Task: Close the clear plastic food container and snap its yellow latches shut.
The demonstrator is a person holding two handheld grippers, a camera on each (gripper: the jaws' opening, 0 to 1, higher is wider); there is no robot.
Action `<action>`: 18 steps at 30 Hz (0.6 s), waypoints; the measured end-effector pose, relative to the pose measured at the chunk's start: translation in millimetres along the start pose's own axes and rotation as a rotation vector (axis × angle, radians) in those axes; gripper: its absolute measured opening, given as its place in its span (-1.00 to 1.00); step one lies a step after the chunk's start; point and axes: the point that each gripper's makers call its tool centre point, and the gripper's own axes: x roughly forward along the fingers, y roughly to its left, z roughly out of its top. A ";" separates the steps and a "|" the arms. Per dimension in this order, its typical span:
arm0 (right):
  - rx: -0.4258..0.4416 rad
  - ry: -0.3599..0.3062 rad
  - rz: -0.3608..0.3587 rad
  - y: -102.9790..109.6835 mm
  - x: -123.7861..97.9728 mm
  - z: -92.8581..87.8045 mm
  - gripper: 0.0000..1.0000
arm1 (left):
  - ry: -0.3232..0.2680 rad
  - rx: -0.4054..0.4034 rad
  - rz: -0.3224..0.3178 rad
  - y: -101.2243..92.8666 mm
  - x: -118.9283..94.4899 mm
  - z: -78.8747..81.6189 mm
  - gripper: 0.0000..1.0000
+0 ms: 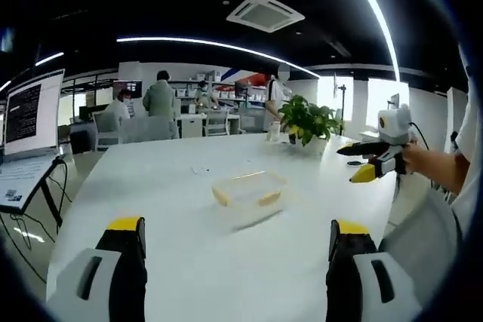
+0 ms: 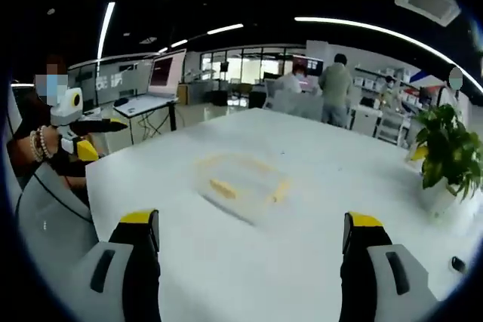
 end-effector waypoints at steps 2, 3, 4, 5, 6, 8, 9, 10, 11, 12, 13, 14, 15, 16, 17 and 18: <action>-0.001 0.016 -0.009 5.0 -4.9 -8.7 0.99 | -0.006 -0.016 -0.004 -7.2 -4.1 -4.6 0.98; 0.003 0.025 -0.002 8.7 -6.9 -13.0 0.99 | 0.003 -0.015 -0.009 -9.8 -4.9 -7.2 0.98; 0.007 0.030 0.003 12.1 -8.7 -16.7 0.99 | 0.029 0.000 -0.016 -12.6 -6.3 -11.3 0.98; 0.008 0.040 0.008 16.0 -12.2 -21.7 0.99 | 0.043 0.020 -0.017 -13.3 -7.2 -13.5 0.98; 0.010 0.042 0.005 17.7 -14.3 -24.4 0.99 | 0.034 0.036 -0.017 -14.6 -6.9 -11.2 0.98; 0.024 0.046 -0.008 18.3 -18.8 -29.4 0.98 | 0.024 0.041 -0.021 -15.4 -6.0 -8.4 0.98; 0.027 0.049 -0.015 18.6 -21.9 -32.1 0.97 | 0.021 0.036 -0.024 -16.1 -5.3 -8.2 0.98; 0.029 0.048 -0.022 18.4 -23.6 -33.5 0.97 | 0.023 0.031 -0.025 -17.2 -4.9 -8.2 0.98; 0.031 0.045 -0.029 17.6 -25.8 -34.7 0.97 | 0.024 0.031 -0.024 -18.4 -4.5 -8.7 0.98; 0.039 0.045 -0.033 16.6 -26.6 -35.5 0.95 | 0.022 0.039 -0.027 -19.8 -4.4 -8.2 0.98; 0.063 0.038 -0.046 14.4 -27.9 -35.9 0.94 | 0.022 0.044 -0.028 -20.5 -4.4 -8.0 0.98; 0.068 0.033 -0.053 13.4 -28.6 -36.1 0.94 | 0.022 0.046 -0.028 -20.7 -4.6 -7.9 0.98; 0.067 0.038 -0.056 12.7 -29.6 -37.2 0.94 | 0.023 0.049 -0.030 -21.4 -4.8 -8.0 0.98; 0.066 0.040 -0.063 12.0 -30.4 -37.5 0.94 | 0.020 0.044 -0.040 -23.3 -5.1 -7.7 0.98; 0.062 0.039 -0.068 11.7 -31.5 -37.4 0.94 | 0.022 0.038 -0.046 -25.0 -5.2 -8.1 0.98; 0.061 0.037 -0.069 11.7 -32.1 -37.0 0.94 | 0.029 0.037 -0.048 -25.9 -5.6 -9.1 0.98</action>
